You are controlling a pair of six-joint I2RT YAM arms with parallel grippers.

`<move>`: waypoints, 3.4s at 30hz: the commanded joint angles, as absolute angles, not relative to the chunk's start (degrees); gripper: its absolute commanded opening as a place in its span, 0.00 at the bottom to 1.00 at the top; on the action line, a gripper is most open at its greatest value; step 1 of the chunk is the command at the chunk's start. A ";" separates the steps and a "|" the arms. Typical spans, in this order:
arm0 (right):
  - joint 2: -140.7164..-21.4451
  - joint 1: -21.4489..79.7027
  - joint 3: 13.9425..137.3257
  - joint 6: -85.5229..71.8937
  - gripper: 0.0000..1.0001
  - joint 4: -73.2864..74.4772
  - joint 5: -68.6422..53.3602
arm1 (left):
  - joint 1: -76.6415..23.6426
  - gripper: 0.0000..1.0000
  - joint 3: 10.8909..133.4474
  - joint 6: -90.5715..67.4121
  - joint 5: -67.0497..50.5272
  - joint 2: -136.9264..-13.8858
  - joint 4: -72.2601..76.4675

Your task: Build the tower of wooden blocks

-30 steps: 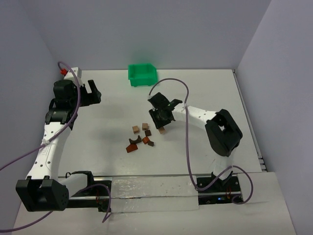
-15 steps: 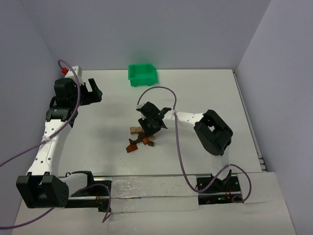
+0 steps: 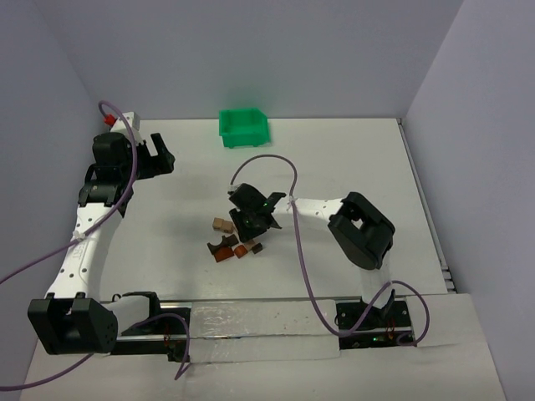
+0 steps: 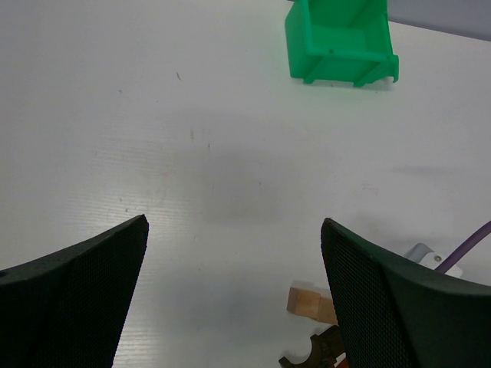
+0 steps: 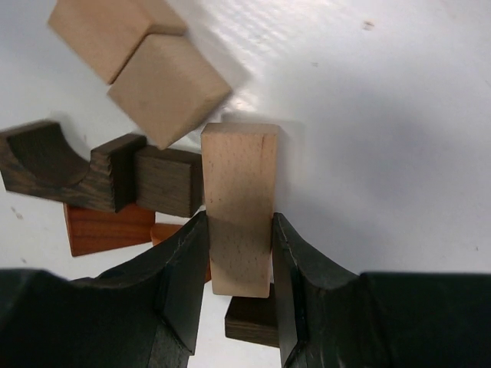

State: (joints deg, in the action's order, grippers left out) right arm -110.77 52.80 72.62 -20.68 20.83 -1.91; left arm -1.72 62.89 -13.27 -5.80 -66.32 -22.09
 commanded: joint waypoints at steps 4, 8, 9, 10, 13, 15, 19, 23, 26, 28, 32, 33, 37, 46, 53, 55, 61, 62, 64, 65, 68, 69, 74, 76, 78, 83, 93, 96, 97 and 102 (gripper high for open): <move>-100.36 45.81 72.67 -35.24 0.00 24.95 3.72 | -1.58 0.99 65.16 -14.43 -4.92 -66.73 -19.63; -100.58 42.65 77.02 -39.54 0.00 30.56 2.08 | -1.58 0.99 64.97 -14.87 -4.60 -67.53 -19.34; -100.74 42.71 77.09 -40.63 0.00 30.85 2.70 | -1.58 0.99 65.08 -14.94 -4.39 -67.71 -19.36; -100.85 42.71 76.71 -41.23 0.00 30.85 3.03 | -1.58 0.99 65.30 -14.94 -4.33 -67.87 -19.47; -102.46 43.16 75.59 -41.85 0.00 30.11 4.28 | -1.58 0.99 65.69 -14.79 -3.93 -68.09 -19.51; -103.74 43.38 75.46 -41.96 0.00 30.15 5.01 | -1.58 0.99 65.70 -14.77 -3.43 -68.15 -19.42; -108.37 43.42 77.92 -40.62 0.00 30.58 5.78 | -1.58 0.99 65.70 -14.79 -3.10 -68.27 -19.51; -111.74 43.39 79.74 -38.76 0.00 30.22 6.93 | -1.58 0.99 65.33 -14.44 -3.55 -68.15 -19.45; -112.73 43.42 79.26 -38.56 0.00 29.32 9.43 | -1.58 0.99 65.15 -13.40 -3.59 -68.27 -19.60; -113.15 43.42 79.10 -38.91 0.00 29.33 10.53 | -1.58 0.99 65.13 -13.03 -2.98 -68.56 -19.54; -115.09 43.38 80.54 -39.12 0.00 29.71 12.58 | -1.58 0.99 65.21 -12.64 -2.43 -69.32 -19.33; -115.48 43.35 81.14 -39.07 0.00 29.71 12.88 | -1.58 0.99 65.06 -12.70 -2.55 -69.44 -19.18; -118.46 43.33 84.35 -38.55 0.00 30.09 13.16 | -1.58 0.99 64.25 -12.92 -3.18 -69.96 -18.81; -123.81 42.53 90.23 -38.15 0.00 32.84 14.01 | -1.58 0.99 63.54 -11.96 -2.10 -69.70 -18.06; -126.41 42.00 93.13 -37.88 0.02 34.28 13.45 | -1.58 0.99 63.35 -11.89 -2.37 -70.23 -17.73; -126.64 42.00 93.75 -37.81 0.06 34.37 13.37 | -1.58 0.99 63.12 -12.11 -2.37 -70.31 -17.58; -127.36 41.75 94.48 -37.70 0.12 34.81 12.56 | -1.58 0.99 62.75 -12.13 -2.28 -70.49 -17.58; -127.44 41.79 94.52 -37.62 0.14 34.85 12.36 | -1.58 0.99 62.75 -12.09 -2.20 -70.49 -17.62; -127.56 41.80 94.57 -37.47 0.18 34.89 11.92 | -1.58 0.99 62.78 -12.04 -2.08 -70.49 -17.70; -127.60 41.77 94.57 -37.39 0.20 34.89 11.65 | -1.58 0.99 62.82 -12.04 -2.04 -70.49 -17.73; -127.52 41.75 94.31 -37.18 0.27 34.72 11.15 | -1.58 0.99 62.95 -12.13 -1.28 -70.40 -17.75; -127.49 41.75 94.31 -37.18 0.34 34.72 11.08 | -1.58 0.99 63.06 -12.13 -1.02 -70.40 -17.75; -127.49 41.70 94.31 -37.27 0.56 35.07 10.55 | -1.58 0.99 63.68 -12.04 -0.44 -70.62 -17.84; -127.61 41.75 94.23 -37.27 0.65 35.23 10.21 | -1.58 0.99 63.96 -11.96 -0.36 -70.59 -17.84; -127.62 41.75 94.11 -37.55 0.71 35.35 10.23 | -1.58 0.99 64.06 -11.97 -0.35 -70.65 -17.84; -125.73 41.99 93.19 -37.16 0.82 35.16 8.83 | -1.58 0.99 64.46 -11.32 -1.54 -70.71 -18.36; -103.16 42.85 85.41 -22.69 1.00 31.02 0.41 | -1.72 0.99 61.82 -15.56 -13.36 -68.02 -21.93; -97.92 42.89 84.12 -10.79 1.00 27.84 -7.70 | -2.02 0.99 59.83 -14.86 -13.88 -66.49 -22.03; -96.10 42.84 84.23 -7.55 1.00 27.68 -9.88 | -2.01 0.99 59.69 -13.58 -14.51 -66.10 -22.47; -98.11 42.24 91.79 15.42 1.00 35.97 -21.95 | -1.67 0.99 60.02 -6.47 -24.88 -64.39 -24.22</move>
